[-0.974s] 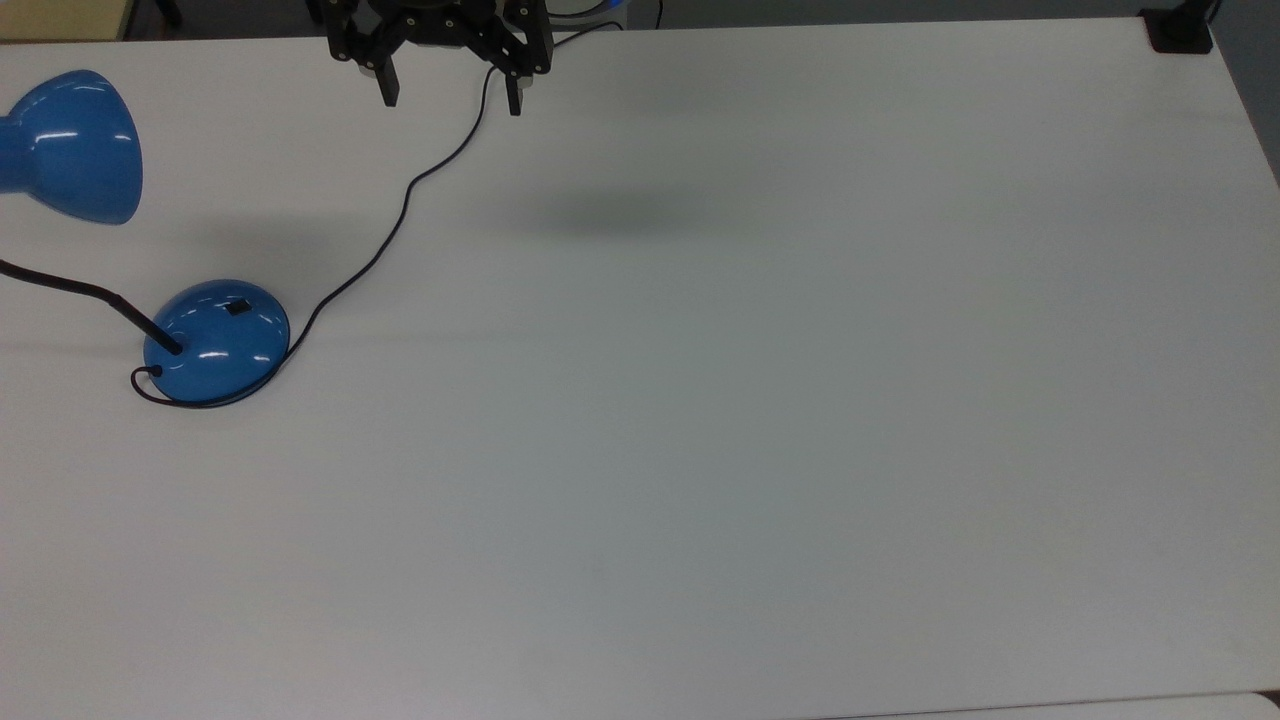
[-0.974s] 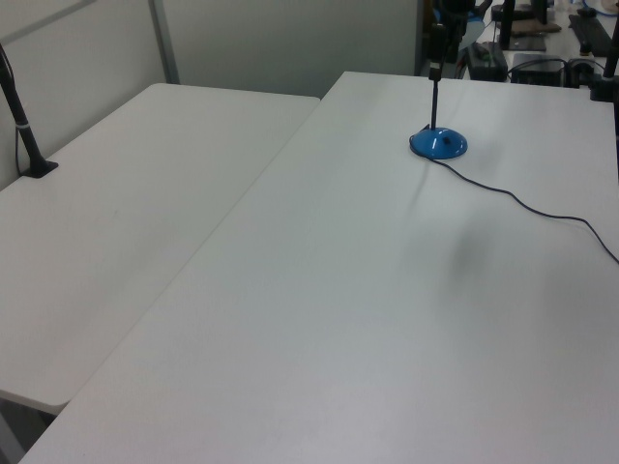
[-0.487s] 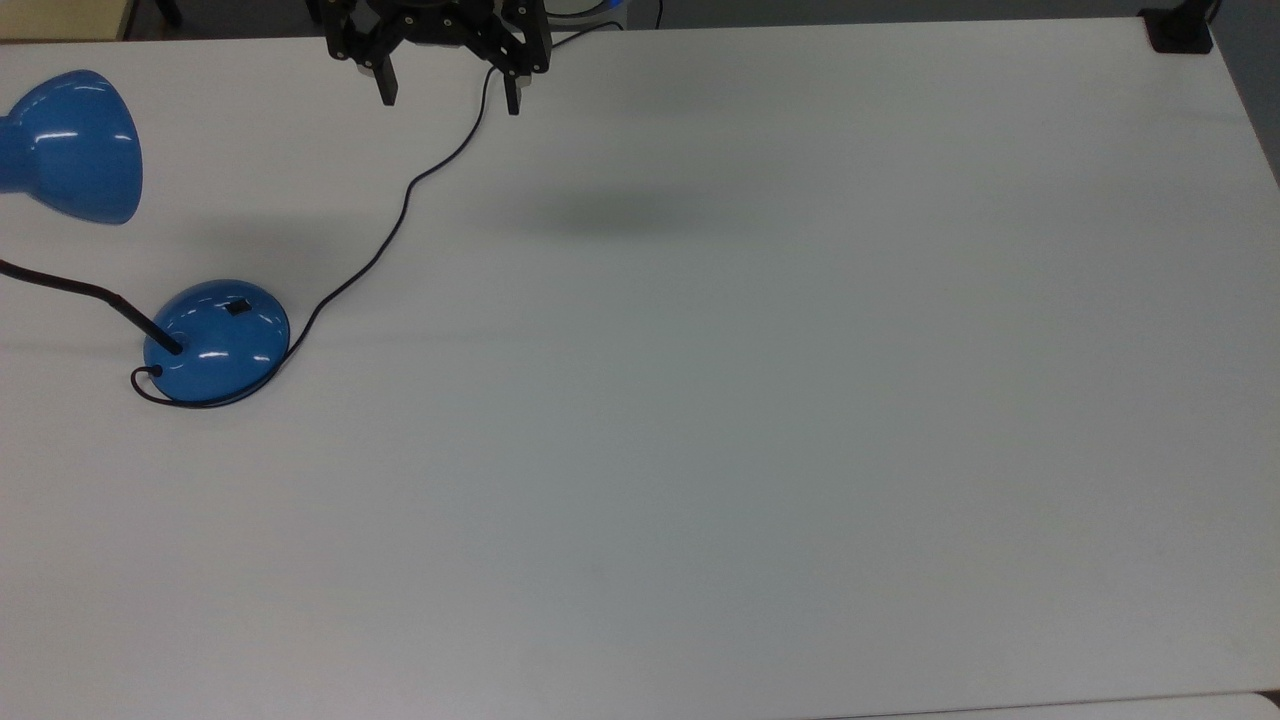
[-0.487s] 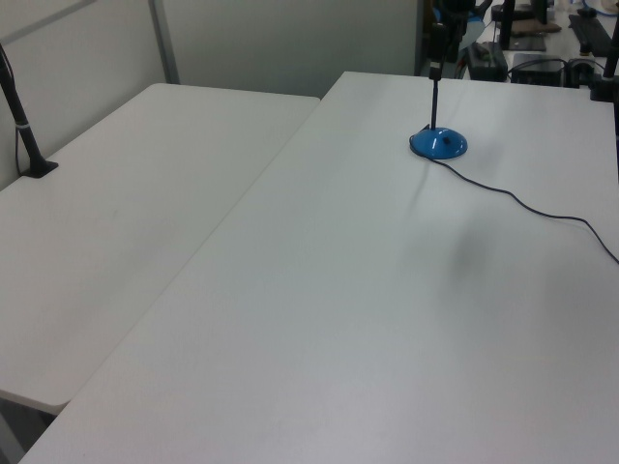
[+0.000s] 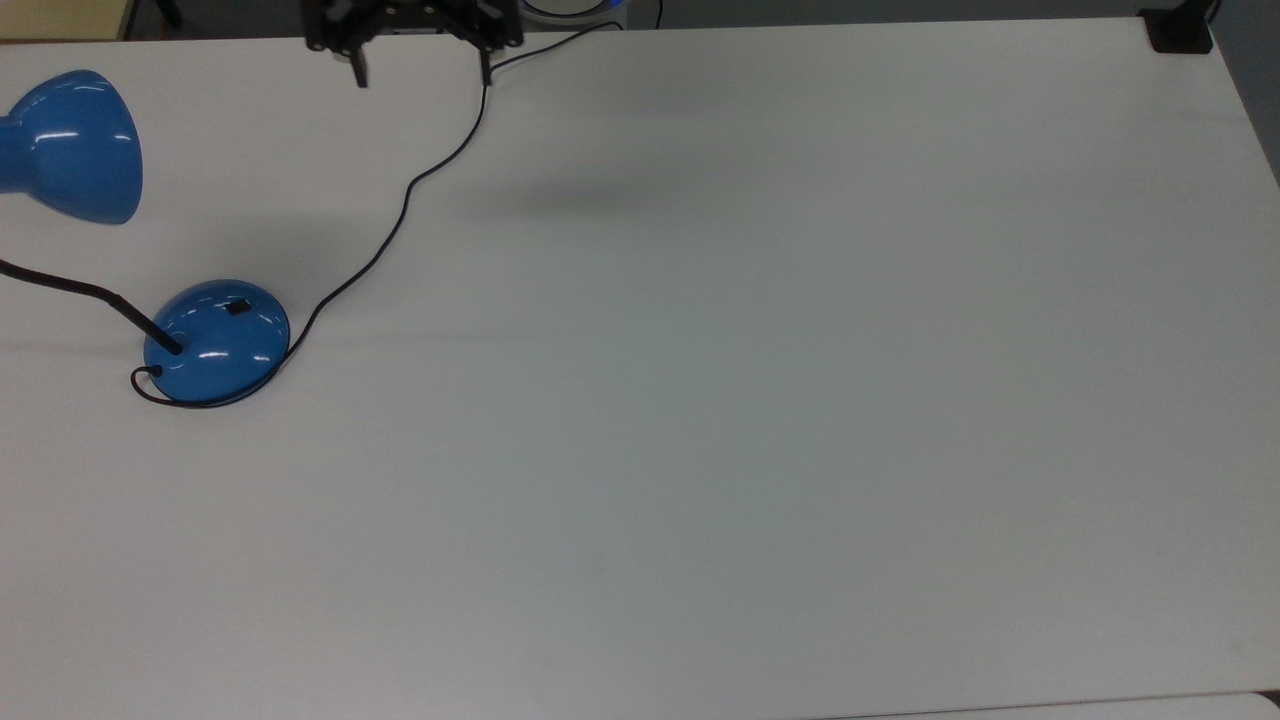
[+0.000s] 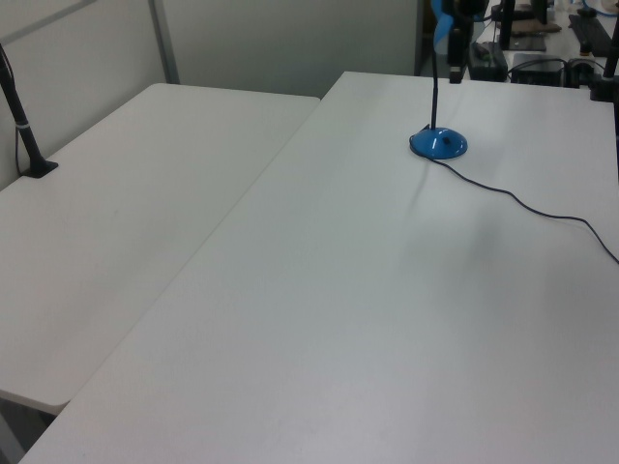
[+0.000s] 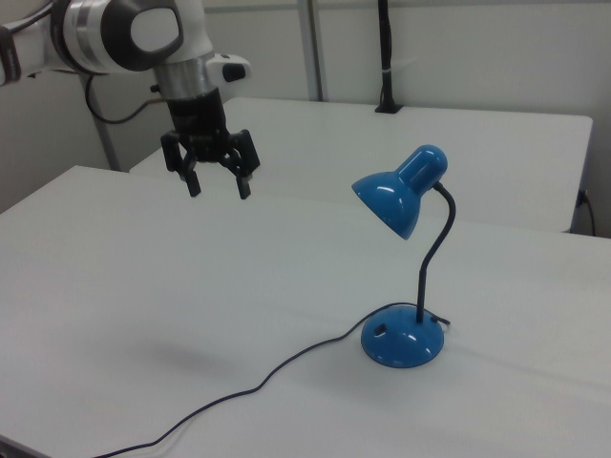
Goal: Turn on the lamp
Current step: 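Move the gripper over the blue lamp base toward its switch, then lower the gripper onto the switch on the lamp base and press, then lift the gripper up away from the lit lamp base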
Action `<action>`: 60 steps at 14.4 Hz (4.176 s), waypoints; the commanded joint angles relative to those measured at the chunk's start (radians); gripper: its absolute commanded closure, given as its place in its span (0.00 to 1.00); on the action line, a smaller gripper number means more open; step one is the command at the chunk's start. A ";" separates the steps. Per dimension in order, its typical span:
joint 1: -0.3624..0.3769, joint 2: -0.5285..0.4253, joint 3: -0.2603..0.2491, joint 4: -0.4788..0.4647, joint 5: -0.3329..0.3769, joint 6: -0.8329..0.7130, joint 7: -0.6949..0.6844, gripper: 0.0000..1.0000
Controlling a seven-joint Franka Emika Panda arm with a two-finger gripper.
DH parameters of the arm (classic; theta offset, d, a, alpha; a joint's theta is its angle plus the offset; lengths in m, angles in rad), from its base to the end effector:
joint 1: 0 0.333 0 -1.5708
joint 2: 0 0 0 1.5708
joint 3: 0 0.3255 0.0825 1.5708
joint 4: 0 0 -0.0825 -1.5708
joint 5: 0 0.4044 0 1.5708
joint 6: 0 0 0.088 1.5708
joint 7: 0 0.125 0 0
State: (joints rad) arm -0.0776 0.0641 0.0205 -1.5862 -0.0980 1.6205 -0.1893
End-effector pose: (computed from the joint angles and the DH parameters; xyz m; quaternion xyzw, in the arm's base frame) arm 0.5955 -0.0462 0.5757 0.9963 0.0691 -0.0207 0.0460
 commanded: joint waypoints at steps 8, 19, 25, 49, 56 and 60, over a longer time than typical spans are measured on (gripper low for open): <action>-0.108 -0.024 -0.010 -0.257 -0.049 0.213 -0.065 0.88; -0.240 0.029 -0.011 -0.593 -0.042 1.002 0.183 1.00; -0.278 0.106 -0.013 -0.587 -0.042 1.188 0.298 1.00; -0.311 0.275 -0.047 -0.465 -0.055 1.259 0.317 1.00; -0.312 0.284 -0.060 -0.466 -0.055 1.279 0.317 1.00; -0.314 0.257 -0.060 -0.474 -0.055 1.270 0.309 1.00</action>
State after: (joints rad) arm -0.3924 0.3317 -0.0261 -2.0525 -0.1383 2.8671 0.1074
